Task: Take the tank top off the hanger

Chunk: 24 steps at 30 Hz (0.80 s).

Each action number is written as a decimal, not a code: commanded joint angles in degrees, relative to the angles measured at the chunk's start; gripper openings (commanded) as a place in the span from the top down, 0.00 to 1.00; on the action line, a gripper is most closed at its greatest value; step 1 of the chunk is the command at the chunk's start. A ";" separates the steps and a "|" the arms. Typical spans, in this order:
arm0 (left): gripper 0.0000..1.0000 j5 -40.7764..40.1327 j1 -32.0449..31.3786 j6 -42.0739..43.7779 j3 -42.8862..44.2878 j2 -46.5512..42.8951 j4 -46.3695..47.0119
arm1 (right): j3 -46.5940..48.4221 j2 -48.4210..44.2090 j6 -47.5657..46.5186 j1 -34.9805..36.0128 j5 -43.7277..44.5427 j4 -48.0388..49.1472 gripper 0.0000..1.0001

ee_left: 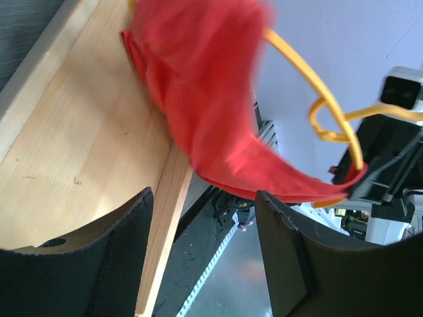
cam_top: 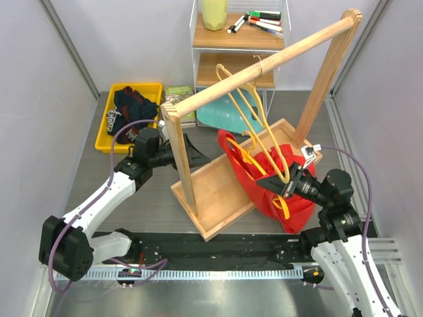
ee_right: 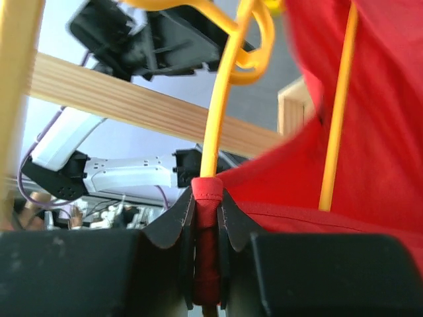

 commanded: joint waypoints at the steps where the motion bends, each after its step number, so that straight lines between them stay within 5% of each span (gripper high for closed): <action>1: 0.37 1.41 -0.61 -0.84 1.84 -0.78 3.61 | 5.01 -2.91 -2.99 -0.16 0.39 5.81 0.99; 15: 0.21 -2.54 -5.44 -1.99 4.22 1.15 5.10 | 0.09 -2.91 0.43 -0.08 -1.45 10.89 0.99; 21: 0.23 -6.76 -6.84 -1.99 7.55 6.51 8.61 | -1.05 -4.41 0.79 -0.16 -2.07 10.81 0.99; 24: 0.33 -9.13 -7.11 -1.02 9.75 9.94 9.06 | -1.23 -5.11 0.97 -0.08 -2.60 10.55 0.99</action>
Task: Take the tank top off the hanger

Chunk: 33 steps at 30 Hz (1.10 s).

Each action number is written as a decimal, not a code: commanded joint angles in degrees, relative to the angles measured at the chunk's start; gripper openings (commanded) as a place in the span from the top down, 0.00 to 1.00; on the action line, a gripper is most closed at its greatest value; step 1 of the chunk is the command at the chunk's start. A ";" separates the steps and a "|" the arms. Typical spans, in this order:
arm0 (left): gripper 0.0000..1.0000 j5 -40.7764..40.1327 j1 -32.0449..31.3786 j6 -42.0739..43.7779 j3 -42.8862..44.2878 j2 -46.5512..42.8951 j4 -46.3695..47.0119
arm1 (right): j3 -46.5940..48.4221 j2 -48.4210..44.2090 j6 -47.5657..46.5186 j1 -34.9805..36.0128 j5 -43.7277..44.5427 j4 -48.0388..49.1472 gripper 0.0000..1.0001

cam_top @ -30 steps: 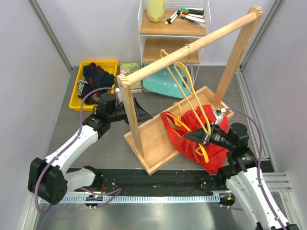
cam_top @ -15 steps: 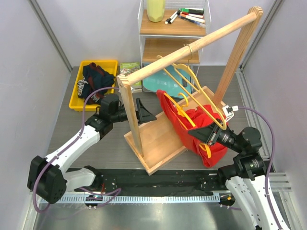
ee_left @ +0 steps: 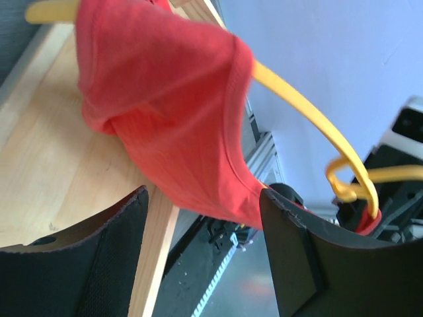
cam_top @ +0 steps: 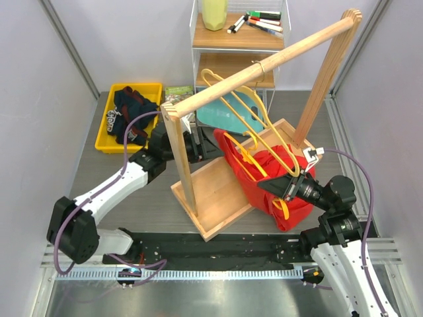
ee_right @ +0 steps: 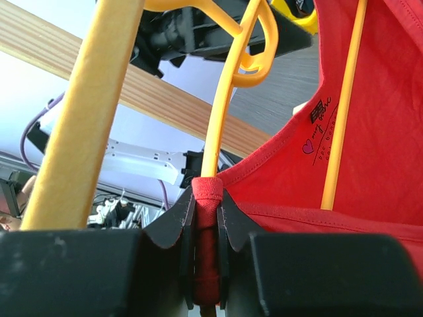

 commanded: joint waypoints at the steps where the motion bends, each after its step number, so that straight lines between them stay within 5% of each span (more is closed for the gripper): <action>1: 0.36 -3.93 -0.69 0.60 4.85 4.13 4.27 | 0.34 -1.70 0.36 -0.08 -1.96 4.60 0.99; 7: 0.43 -6.39 -0.86 -0.11 5.65 3.87 5.77 | 1.22 -2.23 -3.16 -0.16 -2.05 -1.63 0.99; 14: 0.32 -6.92 -1.48 -1.86 6.01 5.45 5.59 | 0.34 -3.37 -3.78 -0.16 -2.41 -2.78 0.99; 19: 0.40 -7.10 -2.35 -3.01 6.09 7.74 7.44 | 1.13 -4.16 -3.51 -0.08 -2.49 -3.39 0.99; 25: 0.70 -7.89 -2.36 -2.13 7.76 8.27 6.48 | 1.84 -5.31 -5.53 -0.08 -2.32 -7.16 0.99; 28: 0.99 -9.29 -2.36 0.15 8.20 7.57 2.97 | 2.45 -6.10 -7.46 -0.08 -1.88 -10.32 0.99; 33: 1.00 -18.40 -2.18 6.03 9.43 5.02 -6.86 | 4.91 -7.76 -11.94 -0.08 -1.97 -17.10 0.99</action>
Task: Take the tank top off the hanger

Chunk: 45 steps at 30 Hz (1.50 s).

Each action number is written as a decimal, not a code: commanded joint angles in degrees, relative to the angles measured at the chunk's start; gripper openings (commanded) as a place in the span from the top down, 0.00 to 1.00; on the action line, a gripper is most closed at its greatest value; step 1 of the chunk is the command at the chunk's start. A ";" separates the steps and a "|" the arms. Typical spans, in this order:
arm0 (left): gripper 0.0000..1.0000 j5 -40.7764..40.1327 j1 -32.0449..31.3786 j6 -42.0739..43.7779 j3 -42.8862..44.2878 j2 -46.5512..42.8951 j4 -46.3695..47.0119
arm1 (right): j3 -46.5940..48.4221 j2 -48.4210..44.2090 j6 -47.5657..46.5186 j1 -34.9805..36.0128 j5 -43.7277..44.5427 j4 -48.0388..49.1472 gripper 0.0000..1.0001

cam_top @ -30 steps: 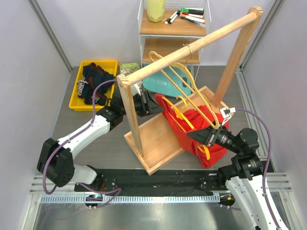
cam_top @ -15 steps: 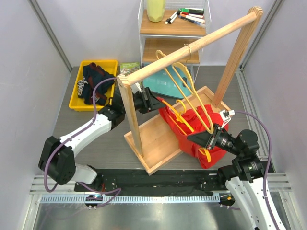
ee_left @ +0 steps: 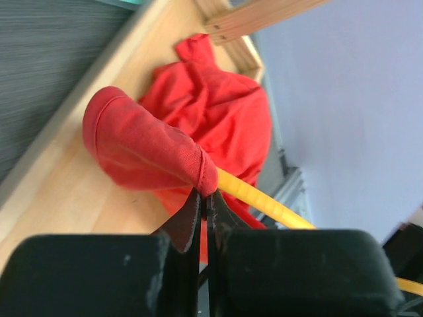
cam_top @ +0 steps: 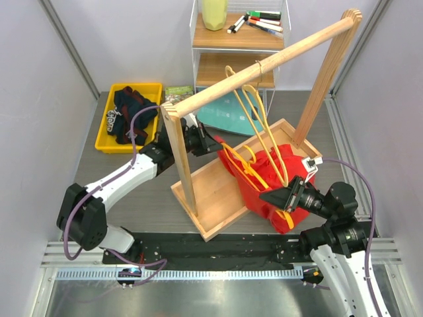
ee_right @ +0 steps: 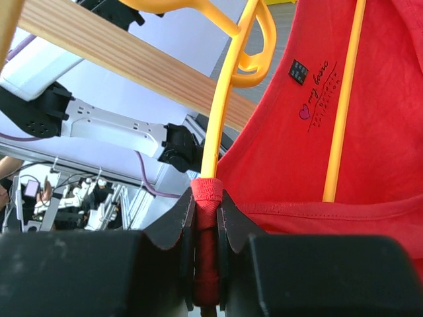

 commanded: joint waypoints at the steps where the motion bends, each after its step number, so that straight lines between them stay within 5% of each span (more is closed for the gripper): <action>1: 1.00 -9.77 0.01 6.24 2.92 -4.16 -8.69 | 4.65 -2.34 -5.48 -0.12 -0.76 -6.17 0.99; 9: 1.00 -15.68 0.62 8.53 2.84 -3.29 -15.30 | 5.97 -5.87 -4.87 -0.03 -4.80 -5.93 0.99; 20: 0.99 2.06 0.62 4.58 -6.65 -5.30 -6.08 | 6.33 -3.23 -3.90 -0.12 -3.84 -0.83 0.99; 25: 0.69 3.48 0.62 5.98 -8.85 -11.36 -6.68 | 5.45 -1.39 -4.87 -0.03 -3.67 -0.04 0.99; 32: 0.57 4.09 0.71 1.95 -6.85 -17.79 -6.95 | 1.93 3.70 -0.39 -0.03 -3.49 10.94 0.99; 35: 0.41 7.69 0.71 -4.28 -5.00 -16.39 -3.02 | 1.67 8.00 -0.04 -0.03 -3.66 15.51 0.99; 45: 0.36 5.34 0.71 -28.19 -8.59 -10.06 18.16 | 0.09 15.93 2.77 1.11 -3.05 29.83 0.99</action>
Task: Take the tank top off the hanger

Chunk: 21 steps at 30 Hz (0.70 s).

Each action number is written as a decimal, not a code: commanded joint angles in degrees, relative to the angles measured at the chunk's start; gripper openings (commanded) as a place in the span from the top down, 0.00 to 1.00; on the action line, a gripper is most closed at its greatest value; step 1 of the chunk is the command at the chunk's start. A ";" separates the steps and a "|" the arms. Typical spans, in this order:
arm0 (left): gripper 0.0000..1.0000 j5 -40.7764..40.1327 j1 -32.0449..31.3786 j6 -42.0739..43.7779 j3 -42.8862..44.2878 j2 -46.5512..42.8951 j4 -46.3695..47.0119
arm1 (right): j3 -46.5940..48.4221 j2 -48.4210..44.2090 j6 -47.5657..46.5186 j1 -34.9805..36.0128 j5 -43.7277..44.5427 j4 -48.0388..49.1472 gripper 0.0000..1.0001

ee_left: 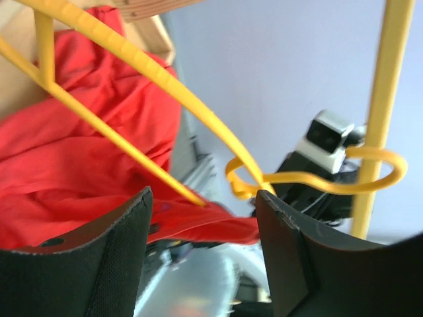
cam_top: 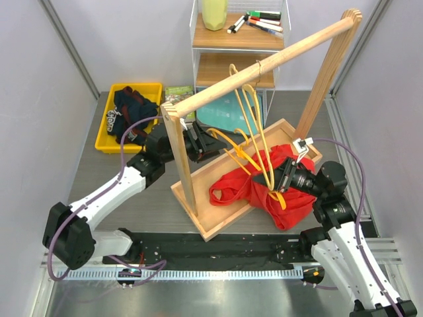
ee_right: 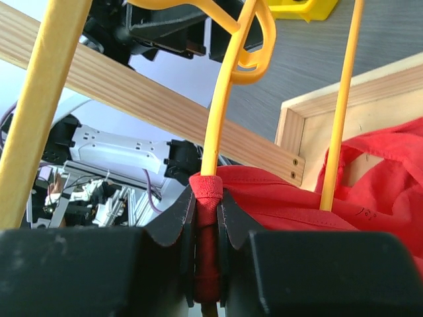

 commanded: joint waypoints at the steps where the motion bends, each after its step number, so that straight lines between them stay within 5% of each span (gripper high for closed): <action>1: 0.37 -1.51 0.23 -14.49 -2.67 1.92 16.58 | -0.94 0.08 2.29 1.81 0.14 12.23 0.99; 5: 0.46 -3.18 0.23 -20.75 -5.57 4.12 26.69 | -3.49 0.00 2.12 3.83 1.54 12.58 0.99; 11: 0.57 -5.03 0.14 -22.86 -6.80 5.01 29.08 | -5.86 -2.02 2.39 7.69 4.45 13.11 0.99; 21: 1.00 -6.17 0.05 -22.24 -10.75 2.28 28.73 | -5.69 -2.11 -0.87 9.81 8.40 8.20 0.99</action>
